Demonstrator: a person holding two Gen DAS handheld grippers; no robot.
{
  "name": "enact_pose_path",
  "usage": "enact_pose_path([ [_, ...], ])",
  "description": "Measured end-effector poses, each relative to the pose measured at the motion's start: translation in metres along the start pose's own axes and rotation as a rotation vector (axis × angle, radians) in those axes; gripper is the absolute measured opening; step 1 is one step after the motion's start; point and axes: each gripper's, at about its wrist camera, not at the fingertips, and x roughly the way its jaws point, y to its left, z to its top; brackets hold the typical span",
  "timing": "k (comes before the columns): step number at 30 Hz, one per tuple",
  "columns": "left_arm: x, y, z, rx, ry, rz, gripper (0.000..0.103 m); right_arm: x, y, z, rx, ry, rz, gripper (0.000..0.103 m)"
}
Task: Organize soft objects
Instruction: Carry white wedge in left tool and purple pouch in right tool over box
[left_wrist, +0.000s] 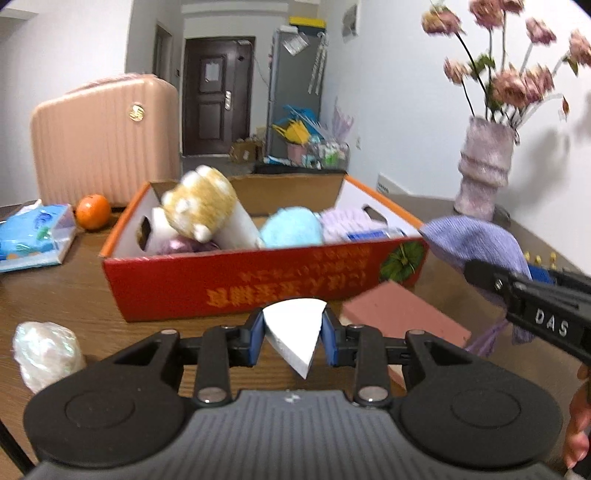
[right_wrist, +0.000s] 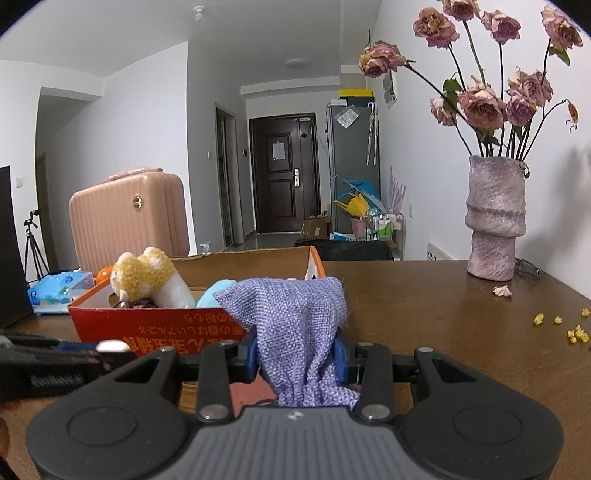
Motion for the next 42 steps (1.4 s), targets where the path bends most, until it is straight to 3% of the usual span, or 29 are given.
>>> enact_pose_path([
  [19, -0.032, 0.008, 0.020, -0.024, -0.130, -0.014, 0.032, -0.003, 0.018, 0.014, 0.027, -0.059, 0.016, 0.037],
  [42, -0.045, 0.024, 0.056, -0.072, -0.238, 0.047, 0.032, 0.017, 0.043, 0.047, 0.041, -0.121, 0.056, 0.037],
])
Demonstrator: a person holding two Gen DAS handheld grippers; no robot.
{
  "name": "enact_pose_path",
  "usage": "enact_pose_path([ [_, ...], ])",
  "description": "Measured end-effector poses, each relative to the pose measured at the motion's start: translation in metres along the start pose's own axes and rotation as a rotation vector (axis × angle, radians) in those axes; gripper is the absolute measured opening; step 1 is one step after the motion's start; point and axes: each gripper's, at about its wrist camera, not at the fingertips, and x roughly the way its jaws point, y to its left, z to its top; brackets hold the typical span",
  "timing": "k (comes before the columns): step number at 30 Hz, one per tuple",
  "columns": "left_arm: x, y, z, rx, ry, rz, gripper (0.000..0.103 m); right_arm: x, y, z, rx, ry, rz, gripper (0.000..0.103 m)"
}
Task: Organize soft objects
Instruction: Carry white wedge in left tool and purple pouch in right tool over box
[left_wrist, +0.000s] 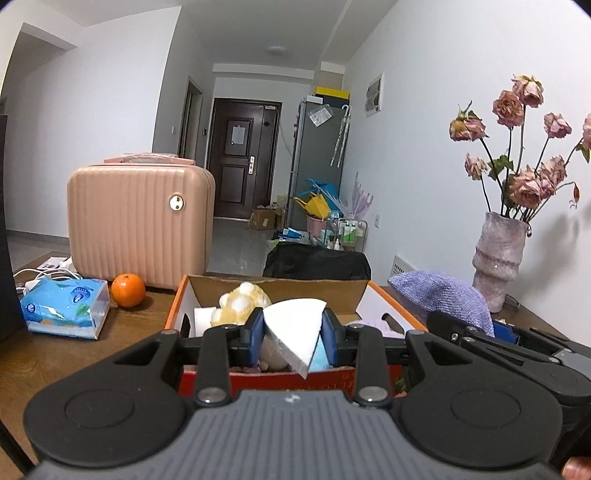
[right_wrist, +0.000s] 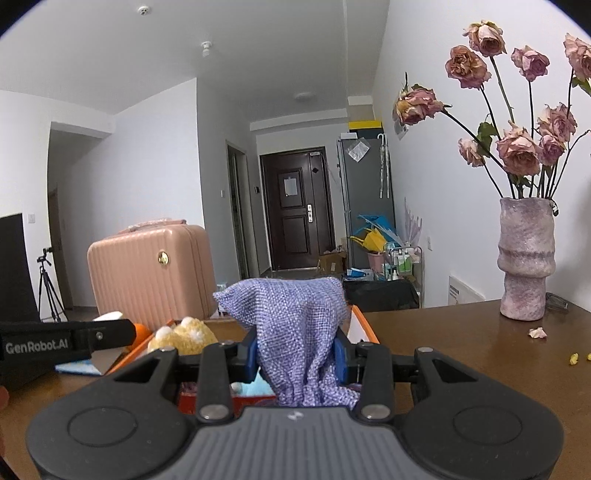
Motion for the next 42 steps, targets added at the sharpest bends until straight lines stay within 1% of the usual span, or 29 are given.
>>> enact_pose_path([
  [7, 0.012, 0.002, 0.010, -0.025, -0.018, 0.009, 0.032, 0.015, 0.000, 0.007, 0.010, -0.013, 0.011, 0.037],
  [14, 0.029, 0.007, 0.015, -0.036, -0.007, 0.024, 0.032, 0.029, -0.003, 0.010, 0.011, -0.010, 0.014, 0.037],
  [25, 0.052, 0.006, 0.024, -0.041, -0.018, 0.016, 0.032, 0.051, -0.002, 0.014, -0.006, -0.012, 0.020, 0.037],
  [42, 0.094, 0.008, 0.034, -0.034, -0.012, 0.003, 0.032, 0.086, -0.003, 0.016, -0.035, 0.022, 0.004, 0.037],
])
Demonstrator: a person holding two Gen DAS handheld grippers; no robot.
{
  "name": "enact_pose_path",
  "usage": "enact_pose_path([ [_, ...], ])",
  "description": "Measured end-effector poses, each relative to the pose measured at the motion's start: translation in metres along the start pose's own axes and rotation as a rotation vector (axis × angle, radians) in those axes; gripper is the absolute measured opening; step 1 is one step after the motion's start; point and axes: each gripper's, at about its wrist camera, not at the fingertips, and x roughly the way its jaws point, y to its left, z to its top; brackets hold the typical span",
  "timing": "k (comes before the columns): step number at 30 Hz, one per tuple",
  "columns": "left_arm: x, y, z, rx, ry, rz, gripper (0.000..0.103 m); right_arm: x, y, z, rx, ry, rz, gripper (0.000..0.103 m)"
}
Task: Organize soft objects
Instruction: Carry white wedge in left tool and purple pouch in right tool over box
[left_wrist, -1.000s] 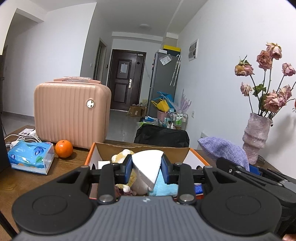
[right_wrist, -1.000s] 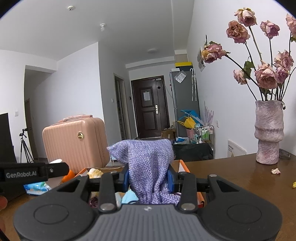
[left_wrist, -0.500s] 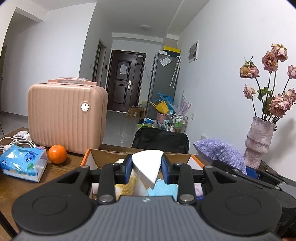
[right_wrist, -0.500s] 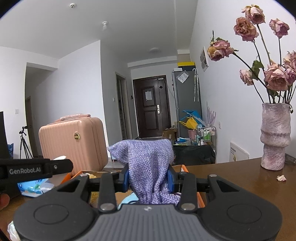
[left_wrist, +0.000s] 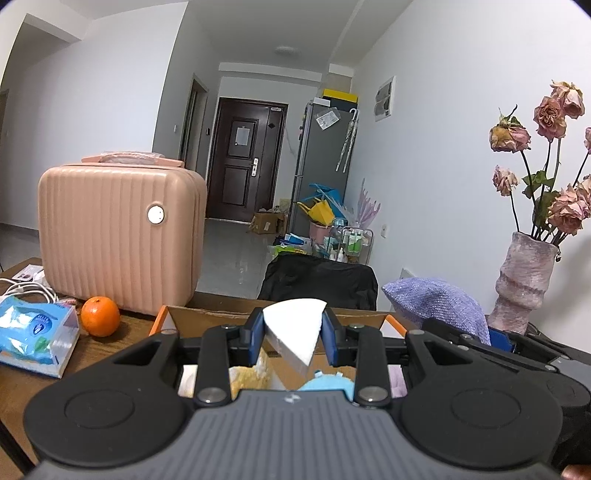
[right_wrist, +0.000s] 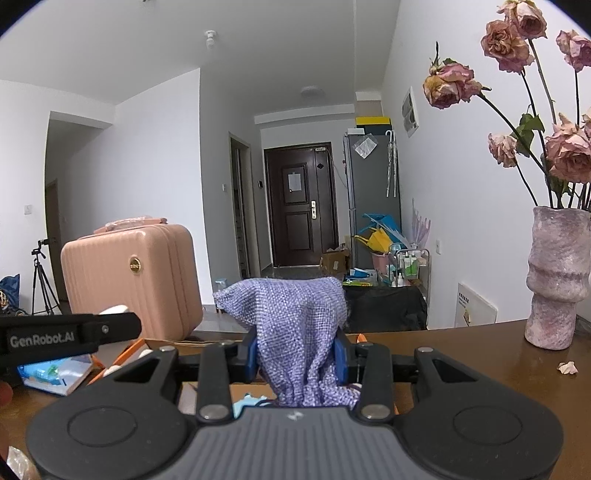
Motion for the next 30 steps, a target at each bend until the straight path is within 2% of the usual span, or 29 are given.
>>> enact_pose_path([
  [14, 0.036, -0.010, 0.004, 0.032, 0.010, -0.027, 0.032, 0.033, -0.004, 0.010, -0.015, 0.041, -0.016, 0.037],
  [30, 0.083, -0.012, -0.003, 0.083, 0.069, -0.007, 0.032, 0.078, -0.016, 0.010, -0.018, 0.134, -0.024, 0.037],
])
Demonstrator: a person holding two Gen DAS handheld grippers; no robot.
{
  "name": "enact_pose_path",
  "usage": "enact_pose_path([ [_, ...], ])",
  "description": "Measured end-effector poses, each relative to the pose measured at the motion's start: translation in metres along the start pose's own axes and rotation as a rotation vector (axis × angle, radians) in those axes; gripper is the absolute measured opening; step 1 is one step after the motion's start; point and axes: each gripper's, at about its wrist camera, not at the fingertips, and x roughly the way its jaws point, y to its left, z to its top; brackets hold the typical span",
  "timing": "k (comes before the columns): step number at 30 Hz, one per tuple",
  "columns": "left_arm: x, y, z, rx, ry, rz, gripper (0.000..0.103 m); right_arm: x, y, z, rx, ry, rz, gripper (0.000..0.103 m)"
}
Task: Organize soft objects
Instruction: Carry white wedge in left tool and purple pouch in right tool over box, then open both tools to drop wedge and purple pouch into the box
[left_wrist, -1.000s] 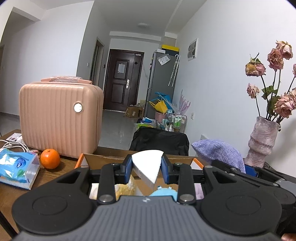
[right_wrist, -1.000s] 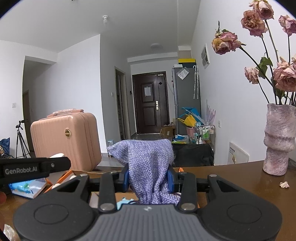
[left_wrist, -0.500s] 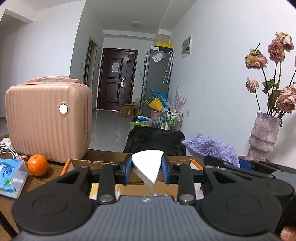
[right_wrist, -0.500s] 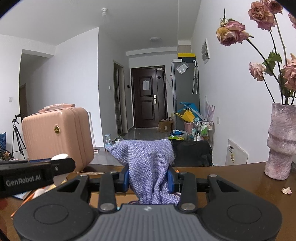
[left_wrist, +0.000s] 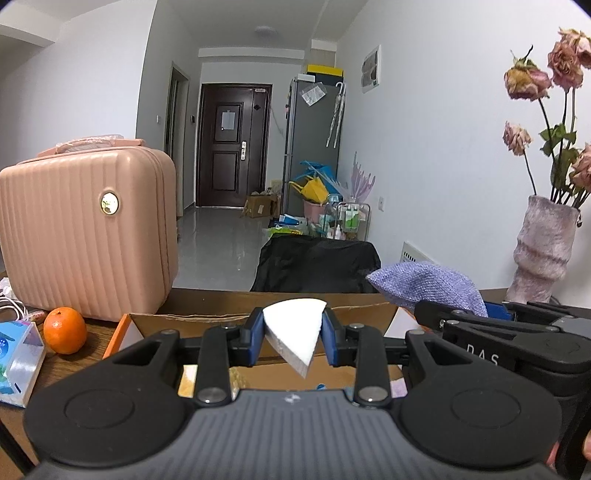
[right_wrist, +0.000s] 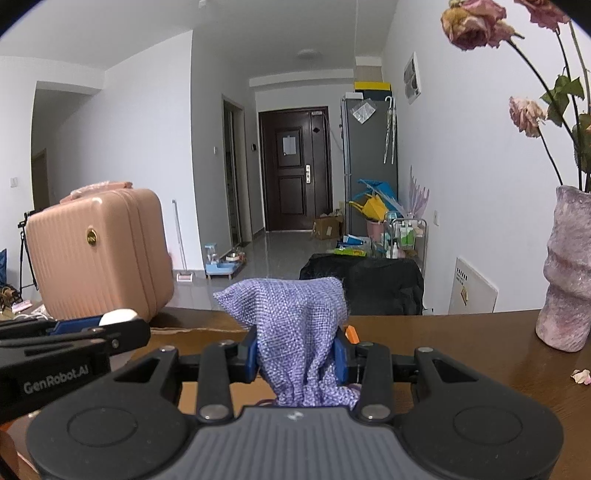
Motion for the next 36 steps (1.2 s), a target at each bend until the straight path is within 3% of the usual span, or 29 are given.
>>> enact_pose_path([
  [14, 0.010, 0.002, -0.007, 0.022, 0.022, 0.015, 0.033, 0.016, 0.001, -0.009, -0.010, 0.056, 0.001, 0.037],
  [20, 0.009, 0.002, -0.007, 0.022, 0.021, 0.029, 0.039, 0.018, 0.000, -0.007, -0.013, 0.064, -0.006, 0.047],
  [22, 0.008, 0.003, -0.007, 0.017, 0.015, 0.035, 0.046, 0.018, -0.001, -0.007, -0.010, 0.065, -0.010, 0.052],
  [28, 0.003, 0.009, -0.005, -0.012, -0.010, 0.070, 0.077, 0.016, -0.005, -0.009, -0.001, 0.055, -0.025, 0.079],
  [30, 0.001, 0.010, -0.004, -0.017, -0.025, 0.088, 0.083, 0.016, -0.006, -0.009, 0.003, 0.051, -0.030, 0.091],
  [32, -0.001, 0.010, -0.003, -0.023, -0.032, 0.100, 0.094, 0.016, -0.007, -0.009, 0.004, 0.049, -0.035, 0.094],
  [36, -0.001, 0.013, -0.001, -0.038, -0.039, 0.143, 0.103, 0.016, -0.008, -0.010, 0.004, 0.048, -0.043, 0.103],
])
